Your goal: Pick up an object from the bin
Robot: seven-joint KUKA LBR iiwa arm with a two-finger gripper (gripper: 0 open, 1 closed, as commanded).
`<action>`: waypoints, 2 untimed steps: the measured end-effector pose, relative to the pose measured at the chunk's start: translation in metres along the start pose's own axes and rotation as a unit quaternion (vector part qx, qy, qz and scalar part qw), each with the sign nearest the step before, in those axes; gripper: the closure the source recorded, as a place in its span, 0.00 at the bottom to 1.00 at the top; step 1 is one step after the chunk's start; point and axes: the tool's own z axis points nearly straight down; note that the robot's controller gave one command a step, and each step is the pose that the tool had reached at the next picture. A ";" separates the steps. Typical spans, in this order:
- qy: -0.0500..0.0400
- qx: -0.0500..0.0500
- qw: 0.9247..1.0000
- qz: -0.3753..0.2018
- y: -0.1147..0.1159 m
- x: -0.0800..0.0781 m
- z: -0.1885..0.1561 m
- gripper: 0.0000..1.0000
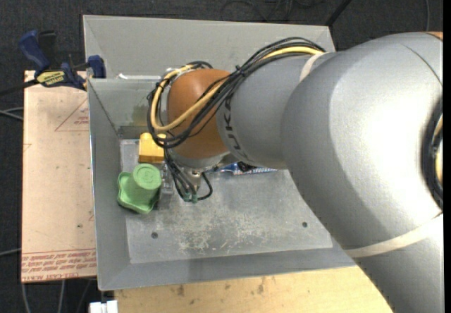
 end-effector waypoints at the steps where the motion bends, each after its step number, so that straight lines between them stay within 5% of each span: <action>1: -0.004 -0.005 1.000 -0.008 0.002 0.012 -0.094 1.00; 2: -0.001 -0.003 1.000 -0.008 0.002 0.013 -0.089 0.00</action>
Offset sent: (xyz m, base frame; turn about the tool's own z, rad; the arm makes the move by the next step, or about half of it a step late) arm -0.0136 0.0032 0.0891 -0.0160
